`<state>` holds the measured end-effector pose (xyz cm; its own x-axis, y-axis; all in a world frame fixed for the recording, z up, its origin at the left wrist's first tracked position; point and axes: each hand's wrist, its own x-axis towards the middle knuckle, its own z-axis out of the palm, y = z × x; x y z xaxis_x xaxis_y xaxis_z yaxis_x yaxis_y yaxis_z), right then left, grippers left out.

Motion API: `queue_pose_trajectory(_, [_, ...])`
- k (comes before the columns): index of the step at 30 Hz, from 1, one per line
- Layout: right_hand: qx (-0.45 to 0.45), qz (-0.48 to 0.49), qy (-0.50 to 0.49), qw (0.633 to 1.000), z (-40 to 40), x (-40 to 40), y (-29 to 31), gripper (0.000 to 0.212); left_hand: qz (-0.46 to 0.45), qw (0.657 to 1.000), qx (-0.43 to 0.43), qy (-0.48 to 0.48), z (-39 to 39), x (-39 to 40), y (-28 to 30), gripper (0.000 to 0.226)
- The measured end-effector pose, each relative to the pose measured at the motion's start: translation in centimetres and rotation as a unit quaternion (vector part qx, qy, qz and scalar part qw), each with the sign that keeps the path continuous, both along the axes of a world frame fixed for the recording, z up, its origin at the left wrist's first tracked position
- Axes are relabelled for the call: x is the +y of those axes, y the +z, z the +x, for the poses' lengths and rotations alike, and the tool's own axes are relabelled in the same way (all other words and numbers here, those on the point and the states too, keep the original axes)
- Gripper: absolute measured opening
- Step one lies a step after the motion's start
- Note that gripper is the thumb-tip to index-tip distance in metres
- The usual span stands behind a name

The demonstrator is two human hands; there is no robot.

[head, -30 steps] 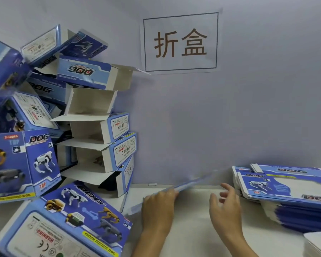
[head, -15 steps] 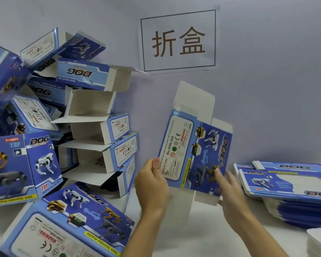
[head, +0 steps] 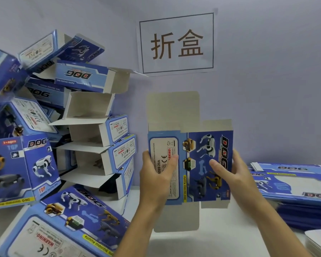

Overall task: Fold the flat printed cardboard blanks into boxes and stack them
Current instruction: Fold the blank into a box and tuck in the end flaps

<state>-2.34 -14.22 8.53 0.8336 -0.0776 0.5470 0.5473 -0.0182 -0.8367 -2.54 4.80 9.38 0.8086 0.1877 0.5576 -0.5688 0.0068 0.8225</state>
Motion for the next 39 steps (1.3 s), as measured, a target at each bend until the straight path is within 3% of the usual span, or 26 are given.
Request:
queue_pose_trajectory(4, [0.009,0.001,0.014,1.0,0.1,0.6,-0.4,0.059,0.01,1.0,-0.017,0.008,0.2,0.5,-0.2,0.057])
queue_pose_trajectory(8, [0.021,0.017,0.084,0.996,0.3,1.8,-1.0,0.052,0.023,0.999,-0.027,-0.041,0.3,0.3,-0.5,0.061])
queue_pose_trajectory(13, [0.022,0.002,0.099,0.995,0.4,2.6,-1.1,0.06,0.081,0.993,-0.029,-0.078,0.1,0.0,-0.6,0.114])
queue_pose_trajectory(17, [0.015,-0.003,0.112,0.994,0.3,2.1,-0.5,0.051,0.072,0.995,-0.054,-0.046,0.4,0.7,-0.5,0.084])
queue_pose_trajectory(19, [0.005,0.0,0.103,0.995,0.2,1.7,-0.1,0.046,0.054,0.995,-0.042,-0.072,0.5,1.1,-0.4,0.074])
queue_pose_trajectory(22, [-0.015,0.011,0.088,0.996,0.1,1.3,0.1,0.055,0.043,0.988,-0.024,-0.148,0.0,1.3,-0.1,0.058])
queue_pose_trajectory(28, [-0.037,0.039,0.052,0.997,0.4,1.6,0.1,0.071,0.081,0.978,0.032,-0.189,0.9,0.7,0.9,0.043])
queue_pose_trajectory(30, [-0.033,0.06,0.041,0.997,0.5,1.7,0.0,0.073,0.101,0.977,0.047,-0.182,1.4,0.2,2.2,0.053])
queue_pose_trajectory(33, [-0.048,0.056,0.025,0.997,0.5,2.1,0.1,0.067,0.08,0.991,0.03,-0.104,1.4,-1.3,3.6,0.11])
queue_pose_trajectory(34, [-0.054,0.046,0.027,0.997,0.5,2.3,0.1,0.063,0.057,0.996,0.005,-0.064,1.5,-1.7,3.5,0.111])
queue_pose_trajectory(36, [-0.061,0.033,0.04,0.997,0.5,2.7,-0.1,0.056,0.019,0.999,-0.035,0.007,1.8,-2.1,2.4,0.088])
queue_pose_trajectory(39, [-0.063,-0.001,0.056,0.996,0.5,2.8,-0.3,0.062,0.004,0.995,-0.081,0.064,1.5,-1.8,0.7,0.067])
